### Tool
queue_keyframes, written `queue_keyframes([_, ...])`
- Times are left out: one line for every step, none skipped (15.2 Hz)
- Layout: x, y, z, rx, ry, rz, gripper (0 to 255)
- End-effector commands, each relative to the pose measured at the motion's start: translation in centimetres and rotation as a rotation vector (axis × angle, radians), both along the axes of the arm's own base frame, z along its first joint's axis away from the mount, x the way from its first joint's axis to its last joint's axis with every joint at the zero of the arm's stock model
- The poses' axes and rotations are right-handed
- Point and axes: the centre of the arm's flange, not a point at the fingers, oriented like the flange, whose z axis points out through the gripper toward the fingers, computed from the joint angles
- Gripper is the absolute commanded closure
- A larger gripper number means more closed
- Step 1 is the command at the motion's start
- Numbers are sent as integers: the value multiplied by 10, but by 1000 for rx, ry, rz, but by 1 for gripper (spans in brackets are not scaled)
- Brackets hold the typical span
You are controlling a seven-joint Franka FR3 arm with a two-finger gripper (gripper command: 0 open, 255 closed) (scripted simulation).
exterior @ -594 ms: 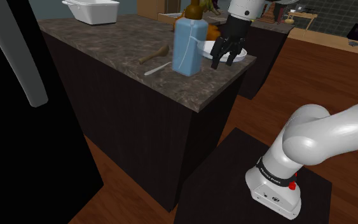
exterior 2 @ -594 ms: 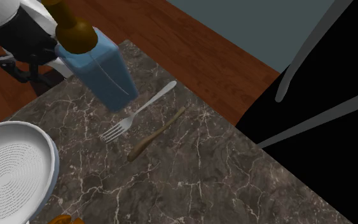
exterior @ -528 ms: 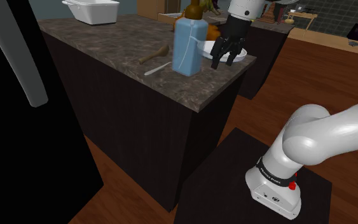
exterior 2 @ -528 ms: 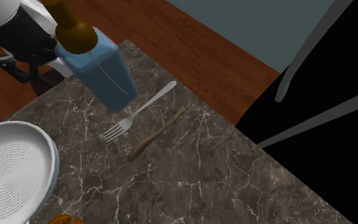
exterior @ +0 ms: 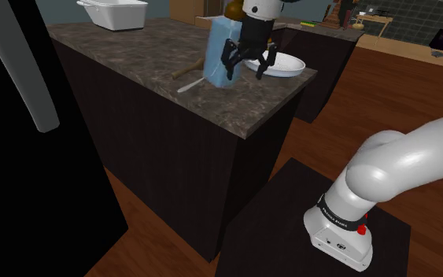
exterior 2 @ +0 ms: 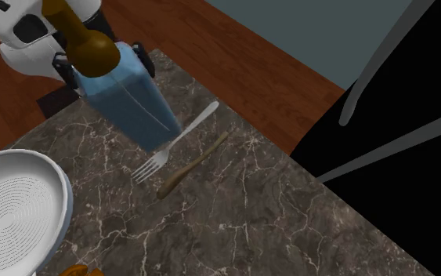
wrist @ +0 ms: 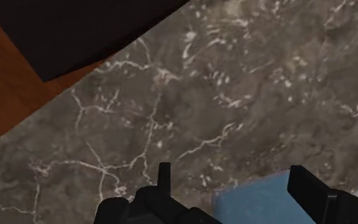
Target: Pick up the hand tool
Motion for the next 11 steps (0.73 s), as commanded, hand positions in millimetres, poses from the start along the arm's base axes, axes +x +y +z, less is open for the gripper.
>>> queue_keyframes([21, 18, 0, -16, -6, -134, 0])
queue_keyframes([33, 26, 1, -24, -9, -195, 0])
queue_keyframes([46, 34, 1, -33, -11, -256, 0])
queue_keyframes([59, 40, 1, -42, -13, -317, 0])
queue_keyframes([73, 45, 1, -51, -16, -378, 0])
queue_keyframes([87, 50, 1, -60, -18, -439, 0])
queue_keyframes([101, 54, 2, -69, -21, -500, 0])
queue_keyframes([115, 57, 2, -78, -23, -561, 0])
queue_keyframes([130, 59, 2, -87, -26, -622, 0])
queue_keyframes([144, 60, 2, -95, -28, -683, 0])
queue_keyframes([159, 61, 2, -104, -31, -744, 0])
